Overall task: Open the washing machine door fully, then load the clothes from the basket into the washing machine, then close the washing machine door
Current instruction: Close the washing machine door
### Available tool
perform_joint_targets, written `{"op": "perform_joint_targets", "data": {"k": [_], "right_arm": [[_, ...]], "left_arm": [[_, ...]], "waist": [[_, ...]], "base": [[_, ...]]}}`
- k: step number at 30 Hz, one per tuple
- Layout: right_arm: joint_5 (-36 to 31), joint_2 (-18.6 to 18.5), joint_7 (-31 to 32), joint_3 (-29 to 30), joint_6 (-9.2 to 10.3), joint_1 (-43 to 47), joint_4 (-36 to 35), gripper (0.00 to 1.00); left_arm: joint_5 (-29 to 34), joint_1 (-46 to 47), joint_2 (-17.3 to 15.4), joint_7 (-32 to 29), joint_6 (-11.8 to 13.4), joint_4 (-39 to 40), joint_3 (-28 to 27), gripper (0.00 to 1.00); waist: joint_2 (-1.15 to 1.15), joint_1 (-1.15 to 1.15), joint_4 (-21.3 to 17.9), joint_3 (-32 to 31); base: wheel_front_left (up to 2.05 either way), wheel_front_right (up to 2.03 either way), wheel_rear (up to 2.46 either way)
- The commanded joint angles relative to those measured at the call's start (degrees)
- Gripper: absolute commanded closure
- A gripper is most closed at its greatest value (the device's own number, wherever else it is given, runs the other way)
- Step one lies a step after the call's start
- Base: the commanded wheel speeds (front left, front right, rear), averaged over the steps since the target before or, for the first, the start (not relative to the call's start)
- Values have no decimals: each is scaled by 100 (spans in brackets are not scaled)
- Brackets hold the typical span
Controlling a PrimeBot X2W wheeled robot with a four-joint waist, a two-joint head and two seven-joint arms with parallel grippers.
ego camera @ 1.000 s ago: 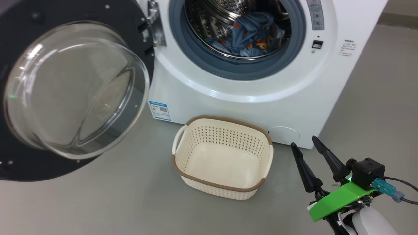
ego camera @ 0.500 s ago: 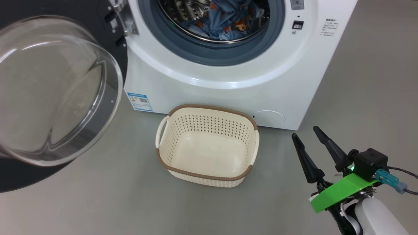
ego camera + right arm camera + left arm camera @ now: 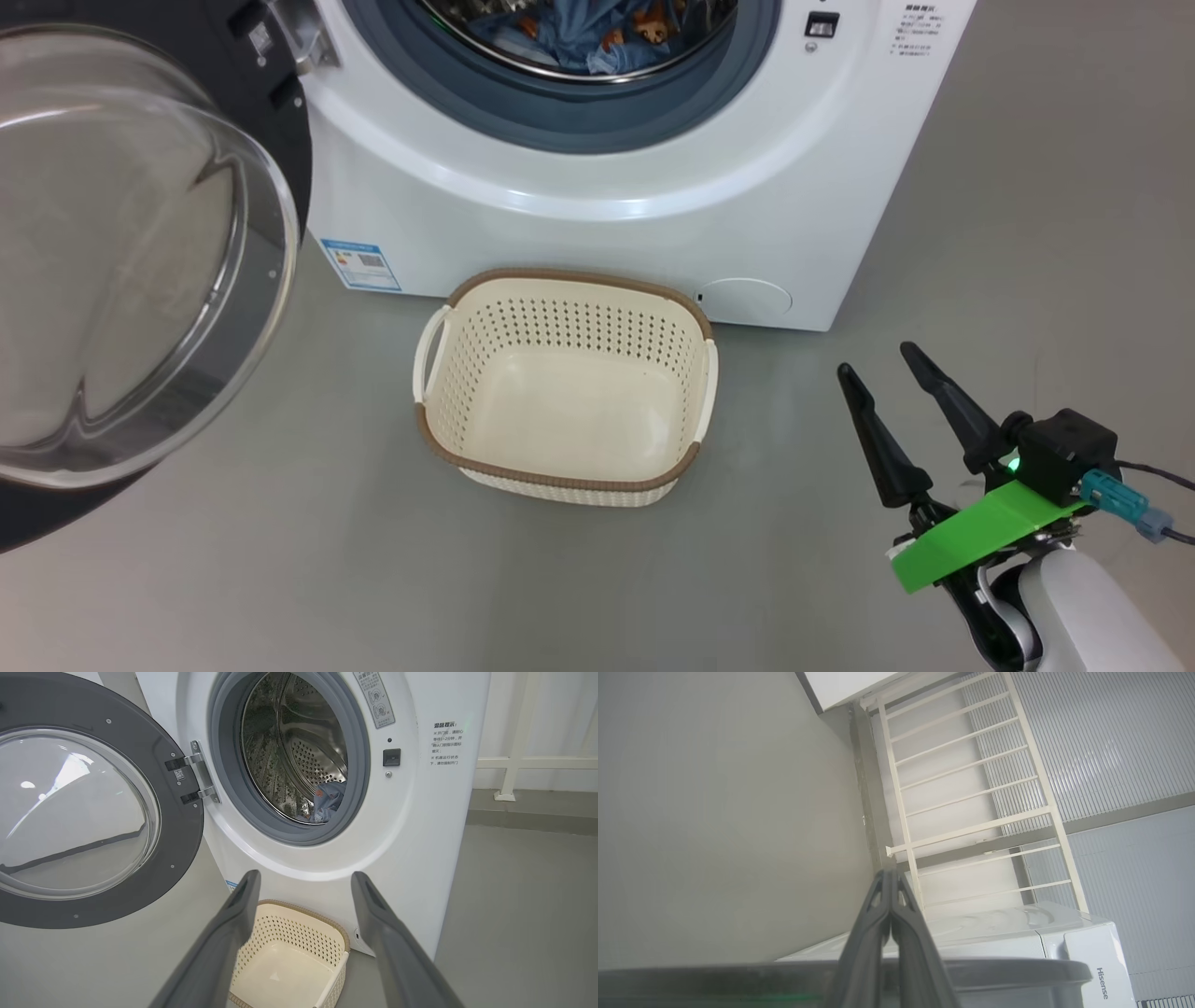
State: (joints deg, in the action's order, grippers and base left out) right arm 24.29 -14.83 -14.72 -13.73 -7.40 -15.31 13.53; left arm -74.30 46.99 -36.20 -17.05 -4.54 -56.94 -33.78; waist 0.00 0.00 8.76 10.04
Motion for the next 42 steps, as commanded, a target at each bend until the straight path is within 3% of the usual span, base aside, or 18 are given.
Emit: {"op": "perform_joint_targets", "data": {"k": [1, 13, 29, 34, 41, 42], "right_arm": [[-64, -36, -28, -75, -9, -114, -166, 0], [-138, 48, -28, 11, -9, -122, -161, 0], [-43, 293, -28, 52, -9, 63, -93, 0], [0, 369, -28, 116, -9, 161, -97, 0], [33, 510, -28, 180, -9, 299, -100, 0], [33, 510, -28, 180, -9, 299, -100, 0]], "left_arm": [[-52, 89, -445, -85, 4, 90, -27, 100], [28, 100, -495, -1221, -46, -247, 417, 100], [-300, -448, -149, -3395, -174, 519, 840, 100], [-515, -784, 82, -4076, 76, 1227, 894, 100], [-793, -1467, 594, -4760, 746, 2909, 982, 100], [-793, -1467, 594, -4760, 746, 2909, 982, 100]], "waist": [[0, 0, -19, 49], [0, 0, -17, 81], [0, 0, 111, -416], [0, 0, 143, -582], [0, 0, 135, -769], [0, 0, 135, -769]], "base": [[0, 0, 0], [0, 0, 0], [0, 0, 0], [0, 0, 0], [0, 0, 0], [0, 0, 0]]}}
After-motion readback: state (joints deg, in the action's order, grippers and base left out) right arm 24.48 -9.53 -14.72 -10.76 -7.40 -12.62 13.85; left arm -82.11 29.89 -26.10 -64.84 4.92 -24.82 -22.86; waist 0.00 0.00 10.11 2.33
